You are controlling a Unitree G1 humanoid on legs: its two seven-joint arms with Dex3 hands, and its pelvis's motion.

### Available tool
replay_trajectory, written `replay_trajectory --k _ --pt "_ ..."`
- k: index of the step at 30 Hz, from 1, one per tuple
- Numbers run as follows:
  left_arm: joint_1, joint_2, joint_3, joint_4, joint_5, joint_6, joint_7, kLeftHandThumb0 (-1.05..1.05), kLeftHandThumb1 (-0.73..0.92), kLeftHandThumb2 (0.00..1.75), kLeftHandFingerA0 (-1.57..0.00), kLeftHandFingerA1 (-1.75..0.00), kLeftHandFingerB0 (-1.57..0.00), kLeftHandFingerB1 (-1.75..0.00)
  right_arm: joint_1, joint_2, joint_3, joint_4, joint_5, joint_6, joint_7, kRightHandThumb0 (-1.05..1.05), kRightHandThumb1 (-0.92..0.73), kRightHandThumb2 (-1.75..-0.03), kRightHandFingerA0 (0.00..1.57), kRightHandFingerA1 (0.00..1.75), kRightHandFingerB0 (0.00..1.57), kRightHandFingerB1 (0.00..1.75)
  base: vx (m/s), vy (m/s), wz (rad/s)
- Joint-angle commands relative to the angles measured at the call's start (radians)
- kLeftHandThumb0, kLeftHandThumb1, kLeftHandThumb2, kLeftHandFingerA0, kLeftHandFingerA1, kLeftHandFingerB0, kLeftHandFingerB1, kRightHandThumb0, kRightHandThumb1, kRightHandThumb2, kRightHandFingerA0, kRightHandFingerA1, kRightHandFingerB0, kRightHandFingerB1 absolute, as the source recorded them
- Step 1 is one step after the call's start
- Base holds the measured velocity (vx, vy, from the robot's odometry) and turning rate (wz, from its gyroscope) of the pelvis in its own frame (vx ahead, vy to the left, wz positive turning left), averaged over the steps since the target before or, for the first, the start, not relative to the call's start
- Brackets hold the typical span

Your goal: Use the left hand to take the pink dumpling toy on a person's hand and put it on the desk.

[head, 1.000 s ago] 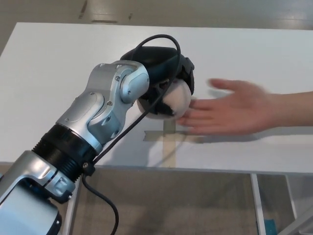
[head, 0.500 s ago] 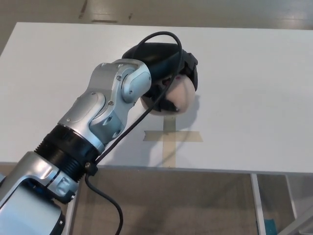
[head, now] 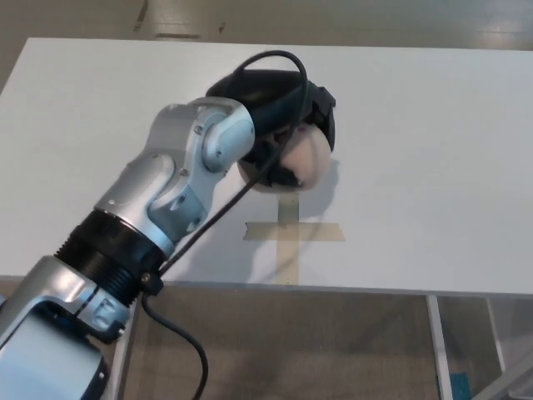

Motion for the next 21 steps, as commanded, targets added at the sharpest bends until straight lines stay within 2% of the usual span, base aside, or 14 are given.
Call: replay_trajectory --k 1,2,3,4,8,9,10,11,12,14,15,20,21 --pt "-0.045 0.044 0.044 -0.002 -0.010 -0.044 -0.025 -0.21 0.78 0.61 -0.66 -1.63 -0.84 -0.88 0.004 -0.002 -0.005 0.002 0.015 0.015 0.013 -0.25 -0.68 -0.60 0.56 0.44 0.50 0.42 0.00 0.000 0.00" --pt "-0.046 0.045 0.047 -0.002 -0.011 -0.045 -0.027 -0.21 0.78 0.61 -0.66 -1.63 -0.84 -0.88 0.004 -0.002 -0.005 0.002 0.015 0.015 0.013 -0.25 -0.68 -0.60 0.56 0.44 0.50 0.42 0.00 0.000 0.00" --pt "-0.056 0.057 0.060 -0.001 -0.017 -0.052 -0.033 -0.22 0.77 0.62 -0.67 -1.61 -0.89 -0.62 0.003 -0.004 -0.004 0.003 0.014 0.015 0.013 -0.25 -0.68 -0.60 0.56 0.44 0.50 0.42 0.00 0.000 0.00" --pt "-0.060 0.077 0.075 -0.006 -0.021 -0.058 -0.036 -0.24 0.76 0.66 -0.73 -1.50 -0.80 -0.53 0.003 -0.006 -0.003 0.004 0.013 0.015 0.016 -0.25 -0.68 -0.60 0.56 0.44 0.49 0.42 0.00 0.000 0.00" --pt "-0.059 0.121 0.107 -0.016 -0.022 -0.069 -0.038 -0.26 0.76 0.66 -0.73 -1.48 -0.75 -0.50 0.006 -0.008 -0.002 0.004 0.012 0.014 0.018 -0.24 -0.68 -0.60 0.56 0.44 0.49 0.42 0.00 0.000 0.00" --pt "-0.059 0.130 0.113 -0.009 -0.021 -0.072 -0.034 -0.27 0.75 0.65 -0.74 -1.48 -0.82 -0.56 0.007 -0.008 -0.003 0.004 0.012 0.014 0.017 -0.24 -0.68 -0.60 0.56 0.44 0.49 0.42 0.00 0.000 0.00" --pt "-0.059 0.130 0.113 -0.009 -0.021 -0.072 -0.034 -0.27 0.75 0.65 -0.74 -1.48 -0.82 -0.56 0.007 -0.008 -0.003 0.004 0.012 0.014 0.017 -0.24 -0.68 -0.60 0.56 0.44 0.49 0.42 0.00 0.000 0.00" --pt "-0.058 0.144 0.122 0.003 -0.020 -0.078 -0.029 -0.25 0.77 0.62 -0.74 -1.44 -0.78 -0.88 0.009 -0.008 -0.001 0.004 0.011 0.014 0.014 -0.24 -0.68 -0.60 0.56 0.44 0.49 0.42 0.00 0.000 0.00" --pt "-0.052 0.166 0.137 0.015 -0.021 -0.085 -0.024 -0.25 0.76 0.65 -0.75 -1.43 -0.81 -0.53 0.011 -0.008 0.000 0.002 0.009 0.012 0.012 -0.24 -0.68 -0.60 0.56 0.44 0.49 0.42 0.00 0.000 0.00" --pt "-0.046 0.178 0.147 0.014 -0.022 -0.087 -0.024 -0.25 0.76 0.65 -0.75 -1.43 -0.81 -0.53 0.012 -0.009 0.000 0.002 0.010 0.011 0.012 -0.24 -0.68 -0.60 0.56 0.44 0.49 0.42 0.00 0.000 0.00" --pt "-0.035 0.196 0.157 0.017 -0.025 -0.092 -0.023 -0.24 0.76 0.63 -0.80 -1.27 -0.78 -0.50 0.014 -0.008 -0.002 0.001 0.011 0.010 0.010 -0.24 -0.68 -0.60 0.56 0.44 0.48 0.41 0.00 0.000 0.00" --pt "-0.005 0.238 0.177 0.048 -0.031 -0.127 -0.019 -0.25 0.77 0.63 -0.82 -1.19 -0.80 -0.51 0.015 -0.004 -0.002 0.000 0.012 0.007 0.010 -0.24 -0.68 -0.60 0.55 0.44 0.47 0.41 0.00 0.000 0.00" --pt "0.007 0.250 0.184 0.055 -0.037 -0.135 -0.023 -0.26 0.78 0.63 -0.87 -1.05 -0.78 -0.50 0.015 -0.004 -0.001 0.000 0.011 0.007 0.010 -0.25 -0.68 -0.60 0.55 0.44 0.48 0.41 0.00 0.000 0.00"
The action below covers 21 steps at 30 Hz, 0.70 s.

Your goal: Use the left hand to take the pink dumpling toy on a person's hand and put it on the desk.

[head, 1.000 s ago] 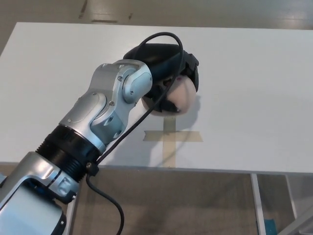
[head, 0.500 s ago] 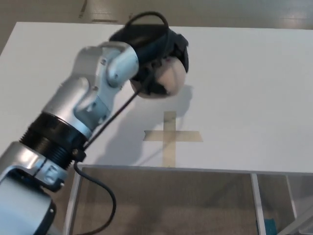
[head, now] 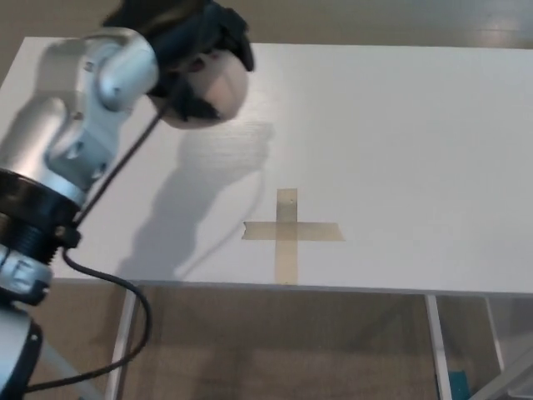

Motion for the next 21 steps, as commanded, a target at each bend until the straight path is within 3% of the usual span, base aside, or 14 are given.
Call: replay_trajectory --k 1,2,3,4,7,9,10,12,13,15,16,17,18,21 --pt "0.058 0.054 0.030 0.042 -0.032 -0.063 -0.010 -0.26 0.78 0.63 -0.87 -1.05 -0.78 -0.50 0.016 0.000 0.001 0.001 0.008 0.002 0.002 -0.25 -0.68 -0.60 0.55 0.44 0.48 0.41 0.00 0.000 0.00" --pt "0.064 0.061 0.034 0.052 -0.035 -0.067 -0.015 -0.26 0.79 0.63 -0.96 -0.74 -0.67 -0.45 0.015 -0.001 0.002 0.002 0.007 0.002 0.001 -0.25 -0.68 -0.60 0.55 0.44 0.49 0.42 0.00 0.000 0.00" --pt "0.067 0.065 0.036 0.060 -0.036 -0.070 -0.018 -0.26 0.79 0.63 -0.96 -0.74 -0.67 -0.45 0.015 -0.001 0.003 0.002 0.006 0.003 0.001 -0.25 -0.68 -0.60 0.55 0.44 0.49 0.42 0.00 0.000 0.00" --pt "0.075 0.076 0.038 0.073 -0.034 -0.075 -0.021 -0.28 0.77 0.64 -0.92 -0.55 -0.59 -0.42 0.013 -0.002 0.002 0.003 0.006 0.005 0.000 -0.25 -0.68 -0.60 0.55 0.44 0.50 0.42 0.00 0.000 0.00" --pt "0.090 0.100 0.034 0.105 -0.019 -0.095 -0.002 -0.27 0.78 0.63 -0.93 -0.56 -0.67 -0.45 0.011 -0.003 0.000 0.003 0.009 0.008 0.000 -0.25 -0.68 -0.60 0.55 0.44 0.50 0.42 0.00 0.000 0.00" --pt "0.100 0.116 0.030 0.126 -0.008 -0.116 0.019 -0.27 0.78 0.63 -0.92 -0.72 -0.72 -0.47 0.010 -0.001 -0.003 0.004 0.011 0.009 0.000 -0.25 -0.68 -0.60 0.56 0.44 0.50 0.42 0.00 0.000 0.00" --pt "0.106 0.125 0.025 0.140 0.001 -0.125 0.033 -0.28 0.77 0.63 -0.82 -1.05 -0.64 -0.43 0.010 -0.002 -0.004 0.006 0.013 0.009 0.000 -0.25 -0.68 -0.60 0.56 0.44 0.49 0.42 0.00 0.000 0.00" --pt "0.108 0.129 0.020 0.151 0.009 -0.130 0.043 -0.28 0.77 0.63 -0.82 -1.05 -0.64 -0.43 0.010 -0.002 -0.005 0.006 0.013 0.008 0.000 -0.25 -0.68 -0.60 0.56 0.44 0.49 0.42 0.00 0.000 0.00" --pt "0.113 0.134 0.017 0.167 0.015 -0.144 0.062 -0.27 0.77 0.65 -0.64 -1.42 -0.65 -0.44 0.011 -0.003 -0.005 0.006 0.013 0.008 0.000 -0.25 -0.68 -0.60 0.56 0.44 0.49 0.42 0.00 0.000 0.00" --pt "0.117 0.137 0.015 0.177 0.018 -0.153 0.074 -0.27 0.77 0.65 -0.64 -1.42 -0.65 -0.44 0.011 -0.003 -0.006 0.006 0.013 0.008 0.000 -0.25 -0.68 -0.60 0.56 0.44 0.49 0.42 0.00 0.000 0.00" --pt "0.130 0.137 0.018 0.206 0.015 -0.175 0.105 -0.25 0.77 0.63 -0.61 -1.56 -0.87 -0.61 0.011 -0.003 -0.004 0.004 0.011 0.007 -0.003 -0.25 -0.68 -0.60 0.56 0.44 0.49 0.42 0.00 0.000 0.00" --pt "0.142 0.135 0.025 0.222 0.005 -0.183 0.114 -0.24 0.78 0.61 -0.59 -1.58 -0.84 -0.74 0.013 -0.001 -0.003 0.003 0.010 0.006 -0.004 -0.25 -0.68 -0.60 0.56 0.44 0.49 0.42 0.00 0.000 0.00" --pt "0.151 0.131 0.029 0.227 -0.002 -0.177 0.110 -0.24 0.79 0.65 -0.77 -1.34 -0.77 -0.49 0.015 -0.001 -0.003 0.003 0.010 0.005 -0.005 -0.25 -0.68 -0.60 0.56 0.44 0.49 0.42 0.00 0.000 0.00" --pt "0.164 0.124 0.035 0.230 -0.010 -0.165 0.103 -0.24 0.78 0.66 -0.71 -1.43 -0.77 -0.49 0.015 0.000 -0.002 0.002 0.009 0.004 -0.006 -0.24 -0.68 -0.60 0.56 0.44 0.49 0.41 0.00 0.000 0.00"
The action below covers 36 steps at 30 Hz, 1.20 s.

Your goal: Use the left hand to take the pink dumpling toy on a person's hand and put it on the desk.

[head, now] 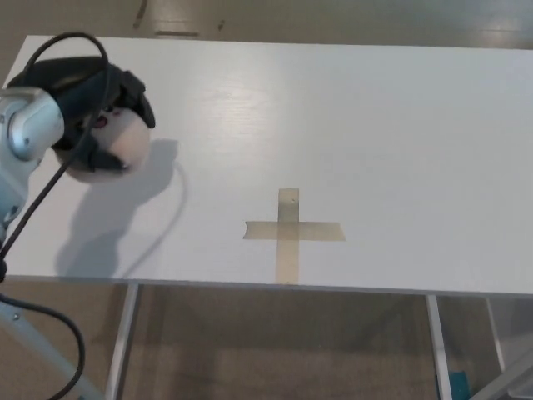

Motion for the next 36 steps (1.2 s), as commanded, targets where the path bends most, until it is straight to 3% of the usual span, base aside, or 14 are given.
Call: replay_trajectory --k 1,3,6,7,9,14,17,18,22,24,25,26,28,36 --pt "0.046 -0.001 0.011 0.026 -0.010 -0.029 0.041 -0.24 0.78 0.66 -0.71 -1.43 -0.77 -0.49 0.017 0.000 -0.001 0.002 0.009 0.003 -0.006 -0.24 -0.68 -0.60 0.56 0.44 0.49 0.41 0.00 0.000 0.00" --pt "0.067 -0.016 0.015 0.005 -0.017 0.004 0.023 -0.26 0.78 0.64 -0.72 -1.30 -0.48 -0.38 0.016 0.000 0.000 0.002 0.009 0.002 -0.005 -0.24 -0.68 -0.60 0.57 0.44 0.49 0.41 0.00 0.000 0.00" --pt "0.071 -0.021 0.016 -0.001 -0.016 0.010 0.020 -0.26 0.78 0.65 -0.73 -1.27 -0.46 -0.37 0.015 0.001 -0.002 0.002 0.011 0.003 -0.004 -0.24 -0.68 -0.60 0.57 0.44 0.49 0.41 0.00 0.000 0.00" --pt "0.081 -0.025 0.016 -0.022 -0.015 0.011 0.016 -0.25 0.78 0.63 -0.80 -1.03 -0.59 -0.41 0.012 0.001 -0.003 0.002 0.012 0.004 -0.004 -0.24 -0.68 -0.60 0.57 0.44 0.49 0.41 0.00 0.000 0.00" --pt "0.093 -0.025 0.014 -0.044 -0.014 0.004 0.014 -0.24 0.79 0.63 -0.81 -1.03 -0.71 -0.46 0.010 0.001 -0.006 0.002 0.015 0.006 -0.002 -0.25 -0.68 -0.60 0.56 0.44 0.48 0.41 0.00 0.000 0.00" --pt "0.108 -0.027 0.014 -0.059 -0.017 -0.014 0.012 -0.24 0.78 0.64 -0.73 -1.21 -0.53 -0.40 0.008 0.001 -0.009 0.002 0.017 0.007 0.002 -0.25 -0.68 -0.60 0.57 0.44 0.50 0.42 0.00 0.000 0.00" --pt "0.139 -0.041 0.022 -0.069 -0.032 -0.023 0.026 -0.24 0.76 0.64 -0.71 -1.26 -0.73 -0.48 0.009 -0.001 -0.004 0.004 0.009 0.008 -0.002 -0.25 -0.68 -0.60 0.57 0.44 0.51 0.42 0.00 0.000 0.00" --pt "0.145 -0.044 0.024 -0.072 -0.033 -0.021 0.027 -0.26 0.74 0.63 -0.92 -0.74 -0.64 -0.43 0.009 -0.001 -0.002 0.004 0.008 0.008 -0.003 -0.25 -0.68 -0.60 0.57 0.44 0.51 0.42 0.00 0.000 0.00" --pt "0.152 -0.060 0.015 -0.066 -0.019 -0.026 0.040 -0.25 0.76 0.63 -0.90 -0.67 -0.58 -0.41 0.007 -0.001 -0.003 0.003 0.009 0.009 -0.005 -0.25 -0.68 -0.60 0.57 0.44 0.50 0.42 0.00 0.000 0.00" --pt "0.150 -0.069 0.019 -0.059 -0.028 -0.024 0.033 -0.27 0.71 0.61 -0.84 -0.77 -0.58 -0.41 0.006 -0.001 -0.005 0.003 0.012 0.008 -0.004 -0.25 -0.68 -0.60 0.57 0.44 0.50 0.42 0.00 0.000 0.00" --pt "0.139 -0.070 0.020 -0.051 -0.040 -0.013 -0.007 -0.27 0.41 0.90 -0.62 -0.69 -0.15 -0.48 0.005 0.001 -0.006 0.003 0.013 0.008 -0.003 -0.25 -0.68 -0.60 0.57 0.44 0.50 0.42 0.00 0.000 0.00" --pt "0.136 -0.070 0.020 -0.050 -0.042 -0.011 -0.017 -0.27 0.41 0.90 -0.62 -0.69 -0.15 -0.48 0.005 0.001 -0.006 0.003 0.013 0.008 -0.003 -0.25 -0.68 -0.60 0.57 0.44 0.50 0.42 0.00 0.000 0.00" --pt "0.128 -0.059 0.004 -0.064 -0.029 0.019 -0.069 -0.65 0.42 0.80 0.00 -0.17 -0.05 -0.24 0.006 0.000 -0.006 0.002 0.013 0.007 -0.002 -0.25 -0.68 -0.60 0.57 0.44 0.50 0.42 0.00 0.000 0.00" --pt "0.116 -0.039 -0.025 -0.090 -0.010 0.101 -0.163 -0.76 0.42 0.85 0.00 -0.01 0.00 -0.14 0.005 -0.001 -0.007 0.002 0.013 0.005 -0.002 -0.25 -0.68 -0.60 0.57 0.44 0.51 0.42 0.00 0.000 0.00"
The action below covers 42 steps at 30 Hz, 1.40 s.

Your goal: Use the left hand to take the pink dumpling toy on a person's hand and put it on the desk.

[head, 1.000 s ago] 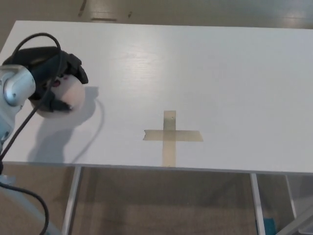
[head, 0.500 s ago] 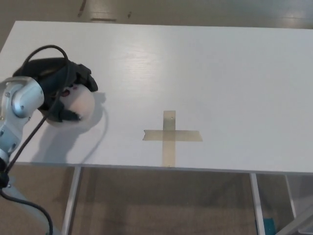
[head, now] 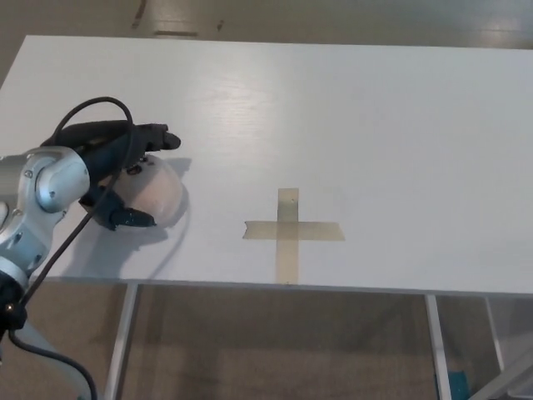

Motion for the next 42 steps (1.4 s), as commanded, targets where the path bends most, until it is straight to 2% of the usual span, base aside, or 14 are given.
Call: replay_trajectory --k 1,12,13,18,32,33,34,36,37,38,39,40,41,42 --pt "-0.009 0.011 -0.011 -0.015 0.004 0.067 -0.090 -0.76 0.42 0.85 0.00 -0.01 0.00 -0.14 0.008 -0.001 -0.003 0.002 0.012 0.005 0.000 -0.25 -0.68 -0.60 0.57 0.44 0.51 0.42 0.00 0.000 0.00" --pt "-0.028 0.032 0.019 -0.059 -0.020 0.064 -0.101 -0.74 0.40 0.84 0.00 0.00 0.00 -0.09 0.006 -0.001 0.001 0.003 0.009 0.010 0.002 -0.25 -0.68 -0.60 0.56 0.44 0.50 0.42 0.00 0.000 0.00" --pt "-0.030 0.038 0.029 -0.080 -0.027 0.067 -0.111 -0.90 0.45 0.64 0.00 -0.01 0.00 -0.12 0.006 -0.001 0.001 0.003 0.010 0.010 0.002 -0.25 -0.68 -0.60 0.56 0.44 0.50 0.42 0.00 0.000 0.00" --pt "-0.044 0.054 0.060 -0.142 -0.051 0.077 -0.144 -0.91 0.45 0.65 0.00 -0.01 0.00 -0.10 0.003 -0.001 0.002 0.004 0.009 0.014 0.003 -0.25 -0.68 -0.60 0.56 0.44 0.50 0.42 0.00 0.000 0.00" --pt "0.075 0.185 0.365 -0.746 -0.275 0.041 -0.242 -0.98 0.47 0.69 0.00 -0.01 0.00 -0.10 0.012 -0.008 -0.003 0.009 0.012 0.021 0.012 -0.25 -0.68 -0.60 0.55 0.43 0.48 0.41 0.00 0.000 0.00" --pt "0.119 0.189 0.404 -0.808 -0.305 0.037 -0.248 -0.76 0.38 0.87 0.00 0.00 0.00 -0.07 0.011 -0.009 -0.003 0.009 0.012 0.022 0.011 -0.25 -0.68 -0.60 0.54 0.43 0.47 0.41 0.00 0.000 0.00" --pt "0.151 0.191 0.431 -0.851 -0.325 0.035 -0.252 -0.76 0.38 0.87 0.00 0.00 0.00 -0.07 0.011 -0.011 -0.004 0.009 0.012 0.022 0.011 -0.25 -0.68 -0.60 0.54 0.43 0.47 0.41 0.00 0.000 0.00" --pt "0.263 0.189 0.507 -0.981 -0.381 0.032 -0.269 -0.84 0.41 0.79 -0.05 -0.11 0.00 -0.12 0.015 -0.010 -0.006 0.010 0.015 0.023 0.011 -0.25 -0.68 -0.60 0.54 0.43 0.47 0.41 0.00 0.000 0.00" --pt "0.320 0.183 0.539 -1.040 -0.402 0.031 -0.277 -0.75 0.50 0.56 -0.08 -0.26 -0.03 -0.25 0.019 -0.009 -0.006 0.011 0.015 0.022 0.011 -0.25 -0.68 -0.60 0.54 0.43 0.47 0.41 0.00 0.000 0.00" --pt "0.358 0.179 0.560 -1.079 -0.415 0.030 -0.282 -0.75 0.50 0.56 -0.08 -0.26 -0.03 -0.25 0.021 -0.009 -0.006 0.012 0.014 0.022 0.010 -0.25 -0.68 -0.60 0.54 0.43 0.47 0.41 0.00 0.000 0.00" --pt "0.420 0.164 0.598 -1.138 -0.442 0.028 -0.288 -0.57 0.39 0.67 -0.25 -0.40 -0.14 -0.35 0.024 -0.008 -0.005 0.012 0.013 0.021 0.011 -0.25 -0.68 -0.60 0.54 0.43 0.47 0.41 0.00 0.000 0.00" --pt "0.487 0.148 0.641 -1.202 -0.472 0.028 -0.295 -0.57 0.39 0.67 -0.25 -0.40 -0.14 -0.35 0.027 -0.007 -0.003 0.012 0.012 0.019 0.011 -0.25 -0.68 -0.60 0.54 0.43 0.47 0.41 0.00 0.000 0.00" --pt "0.561 0.117 0.683 -1.251 -0.506 0.016 -0.295 -0.32 0.49 0.65 -0.50 -0.46 -0.41 -0.40 0.030 -0.006 0.001 0.013 0.007 0.019 0.010 -0.25 -0.68 -0.60 0.55 0.43 0.47 0.41 0.00 0.000 0.00" --pt "0.643 0.084 0.730 -1.303 -0.544 0.002 -0.292 -0.32 0.49 0.65 -0.50 -0.46 -0.41 -0.40 0.033 -0.004 0.007 0.013 0.002 0.018 0.009 -0.25 -0.68 -0.60 0.55 0.43 0.47 0.41 0.00 0.000 0.00"
